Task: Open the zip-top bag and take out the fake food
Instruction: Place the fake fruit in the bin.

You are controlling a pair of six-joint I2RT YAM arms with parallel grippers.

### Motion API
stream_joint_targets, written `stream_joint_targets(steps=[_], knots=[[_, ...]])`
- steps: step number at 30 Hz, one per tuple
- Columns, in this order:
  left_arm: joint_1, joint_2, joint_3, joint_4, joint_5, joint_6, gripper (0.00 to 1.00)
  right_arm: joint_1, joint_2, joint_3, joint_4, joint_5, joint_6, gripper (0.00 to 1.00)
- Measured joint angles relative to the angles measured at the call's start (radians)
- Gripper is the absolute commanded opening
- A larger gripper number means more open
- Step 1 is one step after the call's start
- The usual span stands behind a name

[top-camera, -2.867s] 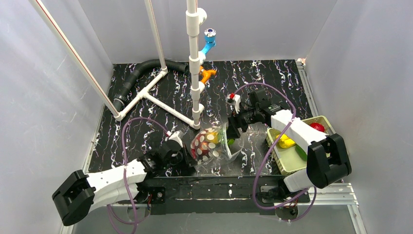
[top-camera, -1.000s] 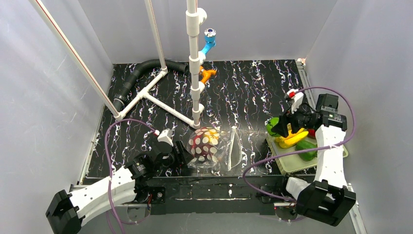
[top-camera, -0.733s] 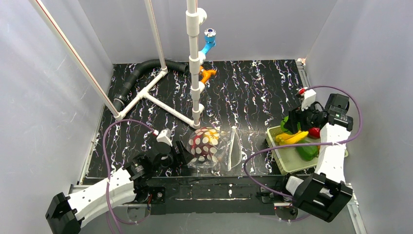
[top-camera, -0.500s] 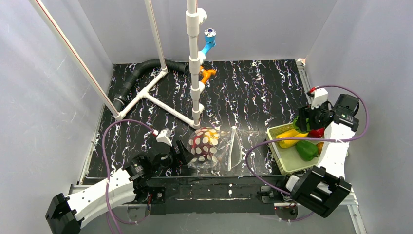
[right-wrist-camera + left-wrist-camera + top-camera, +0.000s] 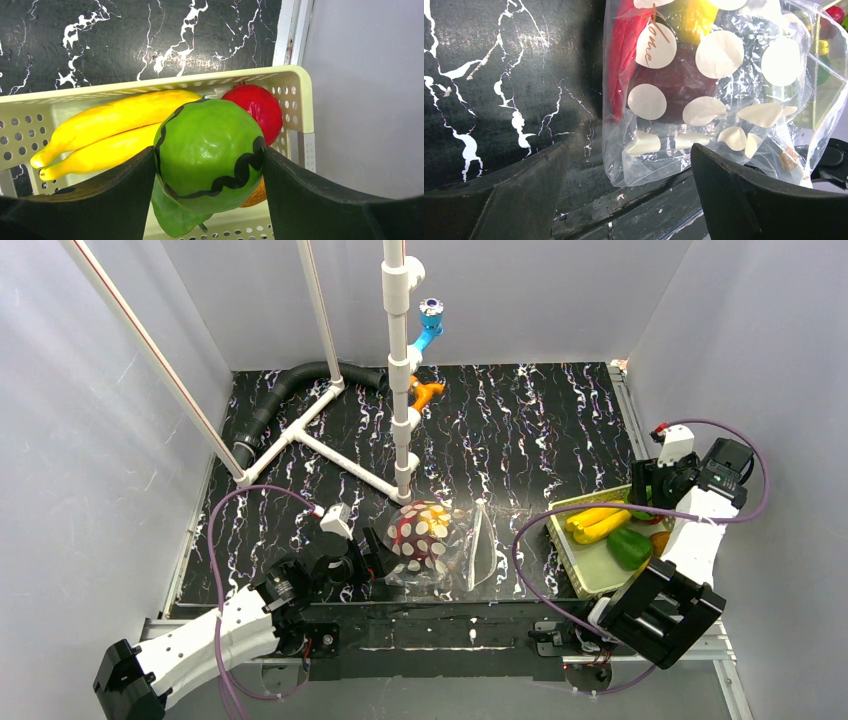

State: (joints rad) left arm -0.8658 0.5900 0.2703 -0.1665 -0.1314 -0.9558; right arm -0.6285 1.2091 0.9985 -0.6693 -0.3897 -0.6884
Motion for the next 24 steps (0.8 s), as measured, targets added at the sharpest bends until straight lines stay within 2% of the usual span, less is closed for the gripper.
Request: stream_joint_targets(steps=[6,15,19,24], knots=[[0.0,0.0,0.0,0.001,0.0,0.003,0.93,0.0,0.016,-0.022,-0.005,-0.005,-0.014,0.35],[0.0,-0.016,0.0,0.0,0.0,0.004,0.96,0.0,0.058,-0.032,-0.004,-0.008,-0.018,0.8],[0.0,-0.026,0.0,0.0,0.0,0.004,0.97,0.0,0.058,-0.033,-0.003,-0.01,-0.021,0.97],[0.0,-0.032,0.0,-0.006,0.0,0.005,0.98,0.0,0.056,-0.042,-0.003,-0.016,-0.023,0.98]])
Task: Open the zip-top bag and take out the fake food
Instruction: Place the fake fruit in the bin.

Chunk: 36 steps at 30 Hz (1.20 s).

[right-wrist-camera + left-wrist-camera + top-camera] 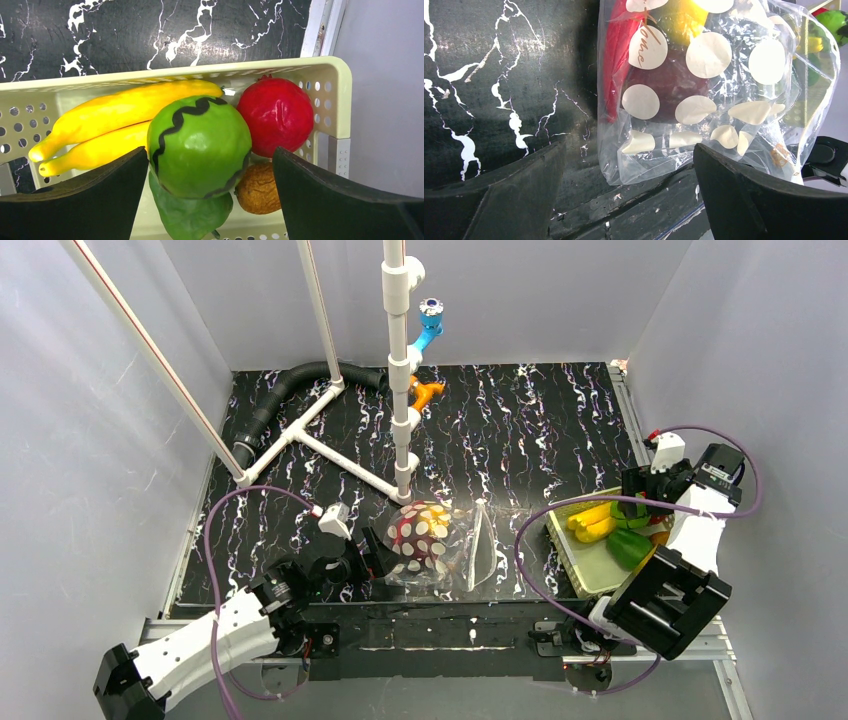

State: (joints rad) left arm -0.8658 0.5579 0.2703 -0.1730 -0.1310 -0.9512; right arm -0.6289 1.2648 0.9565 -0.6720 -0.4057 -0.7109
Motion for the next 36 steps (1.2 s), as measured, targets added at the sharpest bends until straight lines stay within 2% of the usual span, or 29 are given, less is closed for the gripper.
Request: stream_joint_targets(steps=[20,36], knots=[[0.0,-0.028,0.0,-0.023,0.0,0.008,0.98,0.0,-0.097,0.024,-0.048,-0.153,0.009,0.98],[0.0,-0.053,0.0,-0.022,0.0,0.009,0.98,0.0,-0.142,0.037,-0.137,-0.429,0.0,0.98]])
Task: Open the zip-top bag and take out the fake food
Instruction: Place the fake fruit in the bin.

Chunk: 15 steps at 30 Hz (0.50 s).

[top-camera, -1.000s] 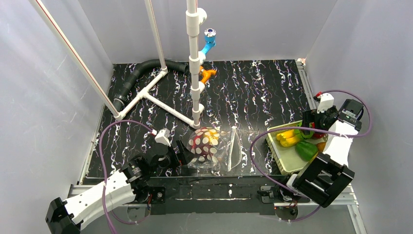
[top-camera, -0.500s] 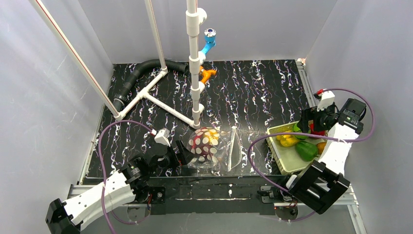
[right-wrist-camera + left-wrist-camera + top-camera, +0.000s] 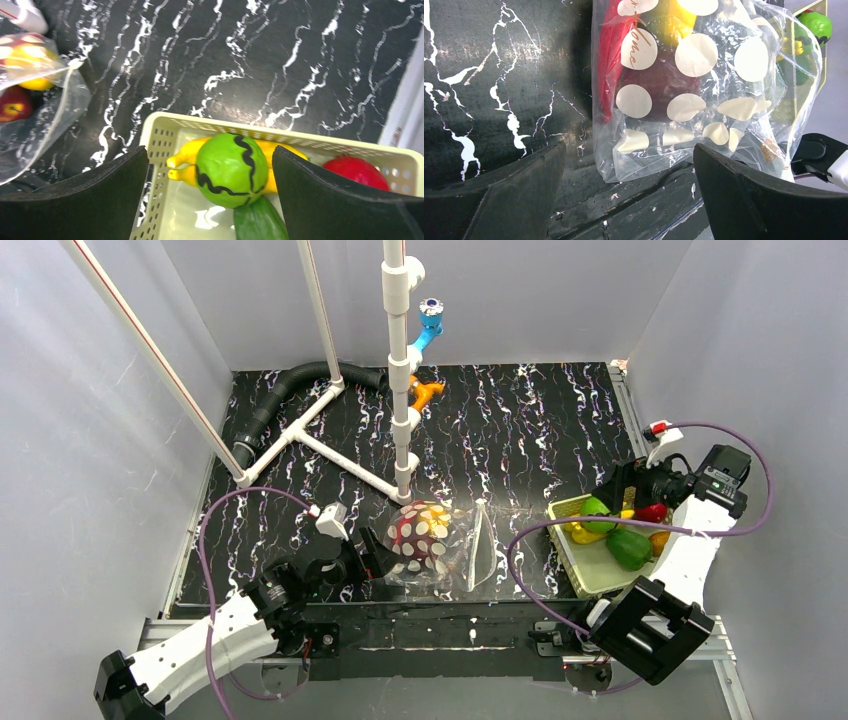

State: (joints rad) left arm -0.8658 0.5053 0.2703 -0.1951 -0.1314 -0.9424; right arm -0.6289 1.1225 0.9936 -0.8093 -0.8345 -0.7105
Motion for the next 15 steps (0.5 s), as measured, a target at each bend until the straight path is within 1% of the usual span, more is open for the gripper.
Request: stream_joint_targets(steps=[5,9,15], knots=[[0.0,-0.008,0.0,0.0,0.0,0.0,0.98,0.005,0.0,0.001,-0.027,-0.085,0.0,0.98],[0.0,-0.02,0.0,0.0,0.0,0.0,0.98,0.03,-0.005,0.002,-0.034,-0.114,0.0,0.98],[0.0,-0.023,0.0,0.0,0.0,0.0,0.98,0.123,-0.034,0.002,-0.034,-0.119,0.005,0.98]])
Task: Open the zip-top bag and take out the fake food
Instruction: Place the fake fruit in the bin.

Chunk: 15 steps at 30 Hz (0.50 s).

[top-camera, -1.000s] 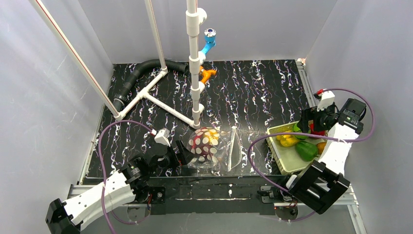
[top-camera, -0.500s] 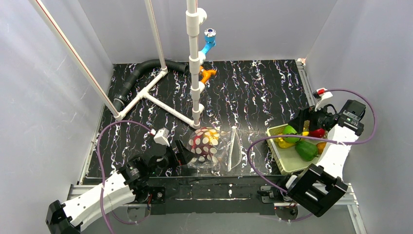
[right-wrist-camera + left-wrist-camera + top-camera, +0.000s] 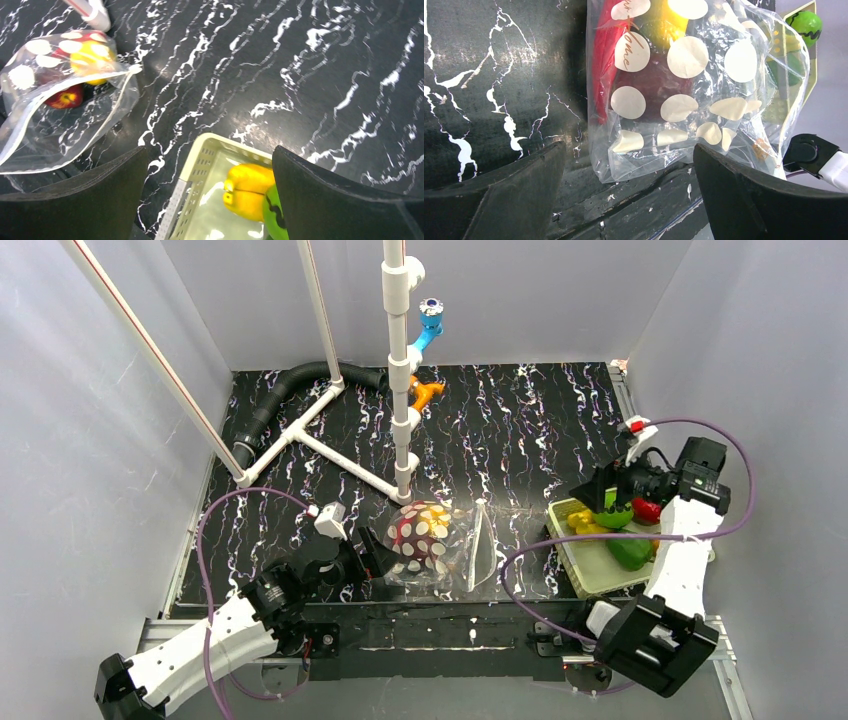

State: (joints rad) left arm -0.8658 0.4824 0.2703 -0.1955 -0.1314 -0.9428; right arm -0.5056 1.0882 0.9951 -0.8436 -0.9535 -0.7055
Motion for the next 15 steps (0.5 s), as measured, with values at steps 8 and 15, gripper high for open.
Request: stream_joint_targets(steps=[8,15], knots=[[0.0,-0.017,0.0,-0.001,0.0,0.0,0.98,0.215,-0.035,0.0,0.013,0.012,0.053,0.98],[0.0,-0.028,0.0,-0.008,0.0,0.0,0.98,0.373,-0.044,0.0,0.022,0.012,0.077,0.98]])
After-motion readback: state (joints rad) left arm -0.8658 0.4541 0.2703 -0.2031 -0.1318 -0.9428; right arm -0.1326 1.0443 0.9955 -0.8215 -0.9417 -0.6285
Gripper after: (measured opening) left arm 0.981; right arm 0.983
